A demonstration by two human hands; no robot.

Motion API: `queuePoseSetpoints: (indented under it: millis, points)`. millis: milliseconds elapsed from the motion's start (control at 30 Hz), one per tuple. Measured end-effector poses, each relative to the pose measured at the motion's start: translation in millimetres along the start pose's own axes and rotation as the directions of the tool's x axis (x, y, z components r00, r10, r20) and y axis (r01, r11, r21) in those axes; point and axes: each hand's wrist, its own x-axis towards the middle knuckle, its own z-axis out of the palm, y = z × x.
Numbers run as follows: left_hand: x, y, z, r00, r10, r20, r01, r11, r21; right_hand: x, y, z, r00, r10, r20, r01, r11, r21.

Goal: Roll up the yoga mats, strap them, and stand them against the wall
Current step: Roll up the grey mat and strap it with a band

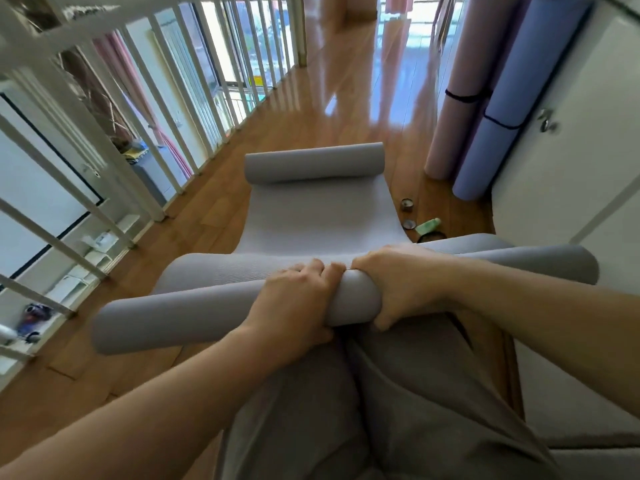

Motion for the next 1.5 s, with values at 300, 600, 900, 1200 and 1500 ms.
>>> queuePoseSetpoints:
  millis: [300, 600, 900, 1200, 1500]
  points:
    - [15, -15, -3, 0.997, -0.055, 0.05, 0.057, 0.997, -0.045, 4, 1, 12, 0.966, -0.022, -0.257, 0.001, 0.997, -0.079]
    - [28, -19, 8, 0.993, -0.079, -0.085, 0.079, 0.997, 0.001, 10, 5, 49, 0.775, -0.06, -0.629, -0.099, 0.972, -0.214]
    - [30, -36, -51, 0.979, -0.075, -0.191, 0.077, 0.997, 0.004, 7, -2, -41, 0.847, -0.138, -0.513, -0.05, 0.941, -0.334]
    - [-47, 19, -50, 0.997, -0.019, -0.07, 0.024, 0.997, 0.071, -63, -42, 2, 0.91, -0.156, -0.384, 0.023, 0.944, -0.328]
    - [-56, 28, -19, 0.974, 0.012, 0.224, 0.007, 0.996, -0.084, -85, -45, 56, 0.903, -0.139, -0.406, 0.018, 0.957, -0.288]
